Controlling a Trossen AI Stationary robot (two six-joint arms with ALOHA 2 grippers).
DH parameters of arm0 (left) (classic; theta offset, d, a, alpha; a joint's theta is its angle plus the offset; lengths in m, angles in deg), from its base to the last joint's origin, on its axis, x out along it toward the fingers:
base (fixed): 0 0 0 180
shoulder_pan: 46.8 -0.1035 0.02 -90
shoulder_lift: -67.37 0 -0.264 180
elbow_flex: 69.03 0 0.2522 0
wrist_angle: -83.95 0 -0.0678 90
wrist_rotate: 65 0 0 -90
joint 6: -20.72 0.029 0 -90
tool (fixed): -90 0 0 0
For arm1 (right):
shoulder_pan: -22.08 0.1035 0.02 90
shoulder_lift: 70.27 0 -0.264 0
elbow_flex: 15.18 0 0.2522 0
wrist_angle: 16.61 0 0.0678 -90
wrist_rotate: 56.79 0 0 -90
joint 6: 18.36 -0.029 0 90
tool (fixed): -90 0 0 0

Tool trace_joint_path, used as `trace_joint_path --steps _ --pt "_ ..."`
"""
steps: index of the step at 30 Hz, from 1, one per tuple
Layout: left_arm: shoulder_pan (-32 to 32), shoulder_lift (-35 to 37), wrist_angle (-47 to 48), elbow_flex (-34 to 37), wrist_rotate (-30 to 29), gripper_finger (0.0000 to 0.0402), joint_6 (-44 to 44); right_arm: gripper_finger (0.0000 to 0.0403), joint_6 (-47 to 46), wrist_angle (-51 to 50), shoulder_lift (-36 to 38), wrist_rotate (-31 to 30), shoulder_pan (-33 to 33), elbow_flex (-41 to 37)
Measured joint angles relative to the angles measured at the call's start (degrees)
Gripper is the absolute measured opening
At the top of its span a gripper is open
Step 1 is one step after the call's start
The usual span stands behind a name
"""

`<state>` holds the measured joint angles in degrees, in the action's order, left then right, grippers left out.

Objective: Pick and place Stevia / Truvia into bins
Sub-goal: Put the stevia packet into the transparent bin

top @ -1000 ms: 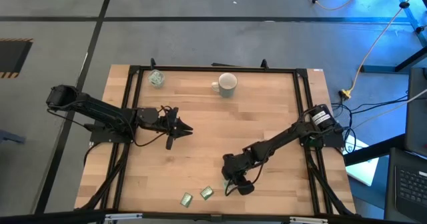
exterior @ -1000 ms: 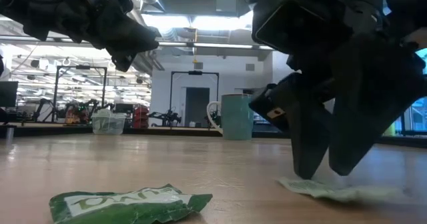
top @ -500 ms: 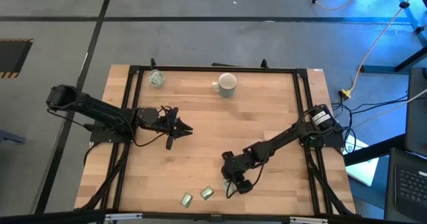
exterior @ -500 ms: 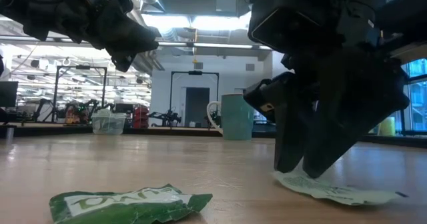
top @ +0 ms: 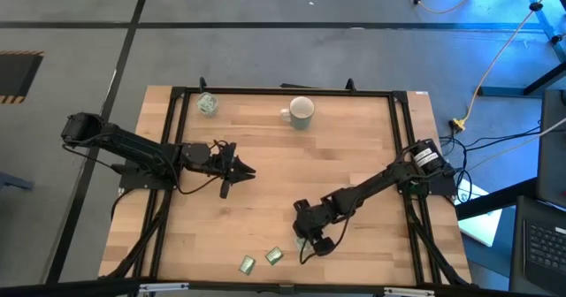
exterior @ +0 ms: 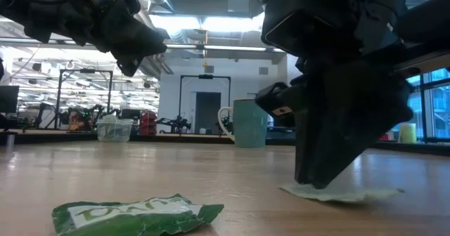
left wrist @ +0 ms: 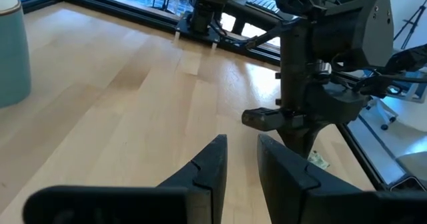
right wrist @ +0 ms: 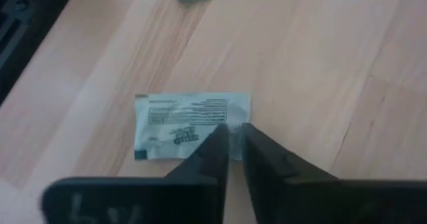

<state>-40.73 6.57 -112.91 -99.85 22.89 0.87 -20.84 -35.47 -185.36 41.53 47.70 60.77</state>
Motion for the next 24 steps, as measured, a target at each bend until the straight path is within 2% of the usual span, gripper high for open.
trace_joint_path --steps 4,9,13,18,24 --pt "0.0 0.0 0.2 0.0 0.0 0.0077 -0.2 0.0009 1.1 -0.1 -0.3 -0.3 -0.1 0.0" --pt "0.0 0.0 0.3 0.0 0.0 0.0077 -0.2 0.0004 1.4 -0.3 0.1 -5.5 0.0 -0.1" --pt "0.0 0.0 0.4 0.0 0.0 0.0077 -0.1 0.0003 1.6 -0.4 1.4 -6.0 -1.0 -0.3" --pt "0.0 0.0 0.4 0.0 -2.6 0.0077 -0.9 0.0001 5.6 -3.3 5.0 -16.3 -1.6 -0.4" --pt "0.0 0.0 -0.8 0.0 -3.3 0.0077 -2.9 0.0001 8.9 -6.7 7.2 -26.0 -1.3 3.9"
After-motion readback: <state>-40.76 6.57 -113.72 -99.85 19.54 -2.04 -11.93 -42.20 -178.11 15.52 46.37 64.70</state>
